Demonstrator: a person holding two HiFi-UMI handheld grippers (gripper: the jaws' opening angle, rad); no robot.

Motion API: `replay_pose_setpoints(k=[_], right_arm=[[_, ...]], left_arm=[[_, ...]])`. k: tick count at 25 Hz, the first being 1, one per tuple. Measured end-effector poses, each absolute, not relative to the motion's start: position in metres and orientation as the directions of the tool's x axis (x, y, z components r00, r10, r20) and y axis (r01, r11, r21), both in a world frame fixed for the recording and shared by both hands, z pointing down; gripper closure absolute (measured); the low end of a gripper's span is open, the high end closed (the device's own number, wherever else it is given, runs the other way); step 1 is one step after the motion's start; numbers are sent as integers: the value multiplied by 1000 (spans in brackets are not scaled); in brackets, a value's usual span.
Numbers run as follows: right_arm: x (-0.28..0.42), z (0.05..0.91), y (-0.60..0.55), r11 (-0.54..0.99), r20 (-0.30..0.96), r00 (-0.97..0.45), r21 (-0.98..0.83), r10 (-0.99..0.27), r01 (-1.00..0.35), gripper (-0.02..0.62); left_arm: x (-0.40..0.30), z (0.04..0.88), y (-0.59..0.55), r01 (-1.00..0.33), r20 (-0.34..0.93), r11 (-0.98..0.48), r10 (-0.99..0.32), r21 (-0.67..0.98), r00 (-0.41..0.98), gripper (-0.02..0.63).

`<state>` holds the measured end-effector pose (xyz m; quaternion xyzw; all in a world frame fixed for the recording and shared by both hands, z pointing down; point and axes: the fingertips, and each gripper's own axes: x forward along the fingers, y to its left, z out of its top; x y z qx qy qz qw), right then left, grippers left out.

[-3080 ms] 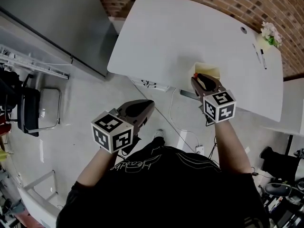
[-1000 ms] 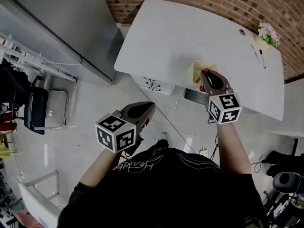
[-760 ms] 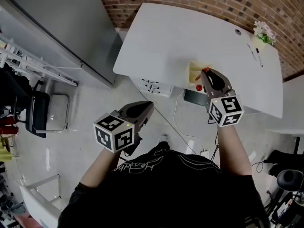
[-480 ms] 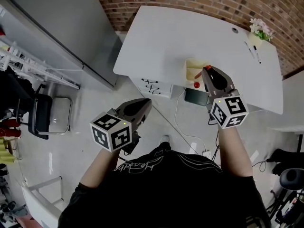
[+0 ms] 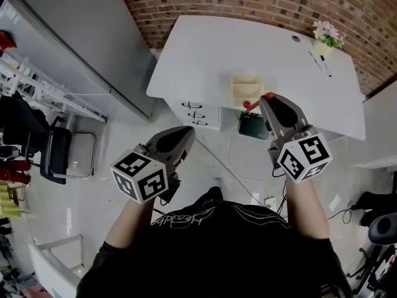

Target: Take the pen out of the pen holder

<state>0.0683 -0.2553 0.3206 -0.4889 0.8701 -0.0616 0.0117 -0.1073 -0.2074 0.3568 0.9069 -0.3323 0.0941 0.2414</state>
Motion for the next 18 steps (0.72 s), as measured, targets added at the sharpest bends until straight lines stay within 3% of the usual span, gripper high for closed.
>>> replay_pose_setpoints(k=[9, 18], right_arm=[[68, 296, -163, 607, 9, -616, -164, -788, -778, 540], [60, 290, -83, 670, 7, -678, -150, -735, -727, 540]], left_arm=[[-83, 318, -147, -659, 252, -694, -608, 291, 753, 603], [-71, 296, -86, -657, 186, -684, -634, 317, 750, 603]])
